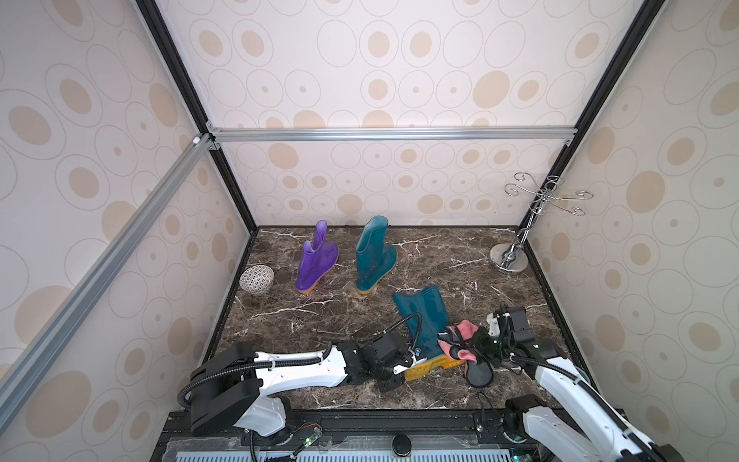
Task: Wipe the rubber boots with a cloth
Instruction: Wipe the dirt off the rubber boot.
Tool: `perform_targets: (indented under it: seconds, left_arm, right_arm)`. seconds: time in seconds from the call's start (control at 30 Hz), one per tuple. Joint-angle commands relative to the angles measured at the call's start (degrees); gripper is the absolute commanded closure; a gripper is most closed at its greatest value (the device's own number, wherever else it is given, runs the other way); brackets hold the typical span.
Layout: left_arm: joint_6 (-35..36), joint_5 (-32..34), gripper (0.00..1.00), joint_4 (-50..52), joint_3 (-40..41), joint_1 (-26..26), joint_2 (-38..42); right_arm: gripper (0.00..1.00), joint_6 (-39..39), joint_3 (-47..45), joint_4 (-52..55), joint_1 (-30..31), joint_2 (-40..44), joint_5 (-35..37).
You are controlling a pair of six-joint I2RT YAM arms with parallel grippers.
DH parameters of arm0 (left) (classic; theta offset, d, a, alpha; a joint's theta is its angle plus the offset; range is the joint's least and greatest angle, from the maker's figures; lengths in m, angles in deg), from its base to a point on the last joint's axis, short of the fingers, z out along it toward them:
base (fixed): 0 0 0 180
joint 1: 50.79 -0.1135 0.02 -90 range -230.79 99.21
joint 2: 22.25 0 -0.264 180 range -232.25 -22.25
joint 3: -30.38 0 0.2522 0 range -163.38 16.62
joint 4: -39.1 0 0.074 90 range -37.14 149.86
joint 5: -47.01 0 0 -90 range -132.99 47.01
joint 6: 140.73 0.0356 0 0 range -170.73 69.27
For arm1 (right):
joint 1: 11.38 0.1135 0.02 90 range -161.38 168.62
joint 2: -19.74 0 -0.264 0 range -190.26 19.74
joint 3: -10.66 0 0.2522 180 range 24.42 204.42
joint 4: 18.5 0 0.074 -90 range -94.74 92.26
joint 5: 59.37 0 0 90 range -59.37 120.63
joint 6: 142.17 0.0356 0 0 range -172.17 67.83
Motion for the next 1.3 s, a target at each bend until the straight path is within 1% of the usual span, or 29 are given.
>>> perform_targets:
  seconds: [0.0, 0.07, 0.13, 0.2, 0.27, 0.33, 0.4, 0.47, 0.5, 0.57, 0.6, 0.67, 0.73, 0.77, 0.87, 0.93, 1.0, 1.03, 1.07, 1.1, 1.13, 1.27]
  left_arm:
    - [-0.19, 0.22, 0.59, 2.34, 0.06, 0.17, -0.80]
    - [-1.05, 0.11, 0.50, 2.25, 0.50, 0.22, -0.05]
    - [-2.34, 0.89, 0.46, 2.44, 0.79, 0.31, 0.89]
    - [-4.20, 2.31, 0.45, 2.50, 1.07, 0.32, 2.54]
    - [-6.18, 4.03, 0.46, 2.16, 1.89, 0.35, 4.37]
    - [-7.70, 4.41, 0.54, 1.99, 2.54, 0.33, 6.06]
    - [-10.08, 4.64, 0.71, 1.29, 3.38, 0.33, 7.29]
    - [-12.08, 3.96, 0.77, 0.76, 3.75, 0.41, 7.19]
    - [-13.11, 3.89, 0.83, 0.49, 4.01, 0.53, 7.16]
    - [-15.05, 3.74, 0.85, -0.86, 4.87, 0.73, 7.55]
    - [-16.13, 3.61, 0.83, -1.86, 5.39, 0.94, 7.82]
    - [-17.69, 3.87, 0.71, -3.17, 6.12, 1.85, 7.87]
    - [-18.85, 4.06, 0.72, -4.22, 6.85, 2.72, 7.95]
    - [-19.40, 4.52, 0.73, -4.64, 7.37, 3.29, 8.08]
    - [-21.06, 4.96, 0.76, -6.47, 8.86, 4.57, 7.93]
    - [-21.97, 4.52, 0.82, -8.19, 10.25, 5.03, 7.63]
    - [-22.88, 5.09, 0.90, -9.61, 11.74, 5.65, 7.45]
    - [-23.13, 5.38, 0.92, -9.92, 12.27, 5.88, 7.35]
    - [-23.29, 6.13, 0.94, -9.81, 12.56, 6.11, 7.18]
    - [-23.22, 6.43, 0.99, -9.81, 12.69, 6.25, 7.10]
    - [-23.08, 6.93, 1.00, -9.79, 12.78, 6.46, 7.01]
    - [-22.83, 9.50, 1.00, -8.81, 12.18, 6.60, 6.66]
  right_arm:
    - [1.00, -3.58, 7.47, 5.43, 0.49, 1.48, 1.24]
    - [1.00, -5.37, 11.75, 4.73, 0.55, -2.35, -0.86]
    - [1.00, -6.13, 15.64, 4.53, 0.79, -7.16, -5.25]
    - [1.00, -5.67, 17.13, 0.65, 2.72, -10.98, -9.71]
    - [1.00, -5.65, 19.39, -0.71, 6.64, -13.49, -8.80]
    - [1.00, -5.90, 21.75, -1.86, 11.29, -15.03, -6.62]
    - [1.00, -5.24, 23.11, -3.27, 16.07, -16.44, -4.70]
    - [1.00, -3.46, 22.81, -5.07, 18.34, -18.16, -4.74]
    - [1.00, -2.55, 22.14, -6.61, 19.01, -19.09, -5.49]
    - [1.00, -0.96, 20.57, -9.86, 19.59, -20.89, -7.16]
    - [1.00, -0.56, 19.68, -11.90, 19.73, -21.76, -8.07]
    - [1.00, -1.57, 19.68, -12.58, 19.77, -22.54, -6.65]
    - [1.00, -2.79, 20.23, -12.01, 19.72, -22.70, -3.81]
    - [1.00, -2.96, 20.23, -12.48, 19.73, -22.95, -3.67]
    - [1.00, -1.69, 19.74, -14.78, 20.19, -26.15, -7.79]
    - [1.00, -2.02, 20.08, -14.67, 21.85, -29.07, -9.33]
    - [1.00, -3.78, 21.12, -12.78, 24.54, -31.49, -7.57]
    - [1.00, -4.47, 21.79, -10.77, 25.72, -32.85, -6.22]
    - [1.00, -4.51, 21.88, -9.81, 26.45, -34.24, -5.93]
    - [1.00, -4.51, 21.60, -9.71, 26.86, -35.32, -6.63]
    - [1.00, -4.55, 21.33, -9.62, 27.21, -36.59, -7.24]
    - [1.00, -6.97, 22.54, -6.86, 29.27, -41.00, -7.17]
